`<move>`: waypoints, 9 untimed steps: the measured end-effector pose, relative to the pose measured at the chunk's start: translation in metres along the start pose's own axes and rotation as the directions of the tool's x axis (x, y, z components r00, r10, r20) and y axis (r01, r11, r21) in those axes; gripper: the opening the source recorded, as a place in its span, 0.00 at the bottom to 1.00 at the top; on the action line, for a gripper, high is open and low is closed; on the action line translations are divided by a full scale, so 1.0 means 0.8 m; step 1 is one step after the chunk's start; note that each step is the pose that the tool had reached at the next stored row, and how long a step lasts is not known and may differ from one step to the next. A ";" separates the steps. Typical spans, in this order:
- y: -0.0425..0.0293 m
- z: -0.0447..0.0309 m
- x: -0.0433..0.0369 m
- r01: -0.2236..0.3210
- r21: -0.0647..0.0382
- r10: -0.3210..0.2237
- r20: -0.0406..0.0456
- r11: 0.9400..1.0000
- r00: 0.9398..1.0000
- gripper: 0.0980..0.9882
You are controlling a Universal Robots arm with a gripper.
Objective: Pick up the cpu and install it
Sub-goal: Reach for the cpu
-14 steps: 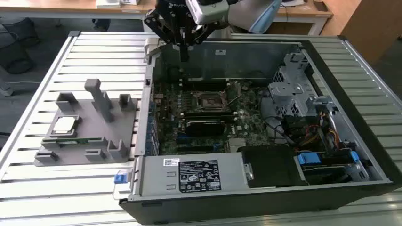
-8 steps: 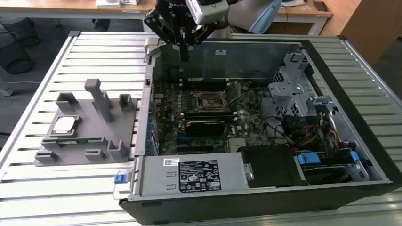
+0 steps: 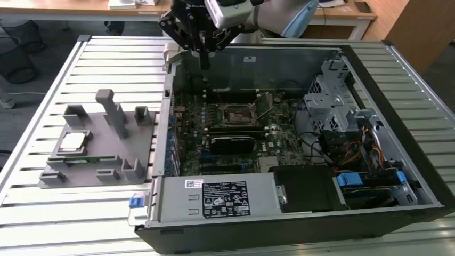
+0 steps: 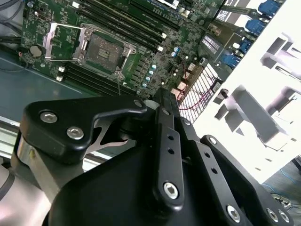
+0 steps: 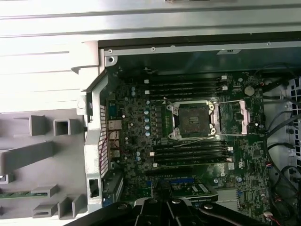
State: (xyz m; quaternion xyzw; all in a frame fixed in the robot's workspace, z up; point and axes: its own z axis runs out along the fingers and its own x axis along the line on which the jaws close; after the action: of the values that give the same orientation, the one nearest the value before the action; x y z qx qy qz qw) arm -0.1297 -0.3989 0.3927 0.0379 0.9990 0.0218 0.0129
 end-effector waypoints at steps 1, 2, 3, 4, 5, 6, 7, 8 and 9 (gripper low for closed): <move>-0.0002 0.0001 0.002 0.000 0.000 0.000 0.000 1.000 1.000 0.01; -0.0003 0.0003 0.003 0.000 0.000 0.000 0.000 1.000 1.000 0.01; -0.0004 0.0004 0.005 0.000 0.000 0.000 0.000 1.000 1.000 0.01; -0.0005 0.0007 0.006 0.000 0.000 0.000 -0.001 1.000 1.000 0.01; -0.0006 0.0009 0.007 0.000 0.000 0.000 -0.001 1.000 1.000 0.01; -0.0007 0.0011 0.008 0.000 0.000 0.000 -0.001 1.000 1.000 0.01; -0.0008 0.0012 0.009 0.000 0.000 0.000 -0.002 1.000 1.000 0.01; -0.0009 0.0013 0.011 0.000 0.000 0.000 -0.002 1.000 1.000 0.01; -0.0010 0.0015 0.012 0.000 0.000 0.000 -0.003 1.000 1.000 0.01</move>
State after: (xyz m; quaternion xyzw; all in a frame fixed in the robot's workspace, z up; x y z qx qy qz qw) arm -0.1391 -0.3989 0.3912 0.0379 0.9990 0.0217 0.0116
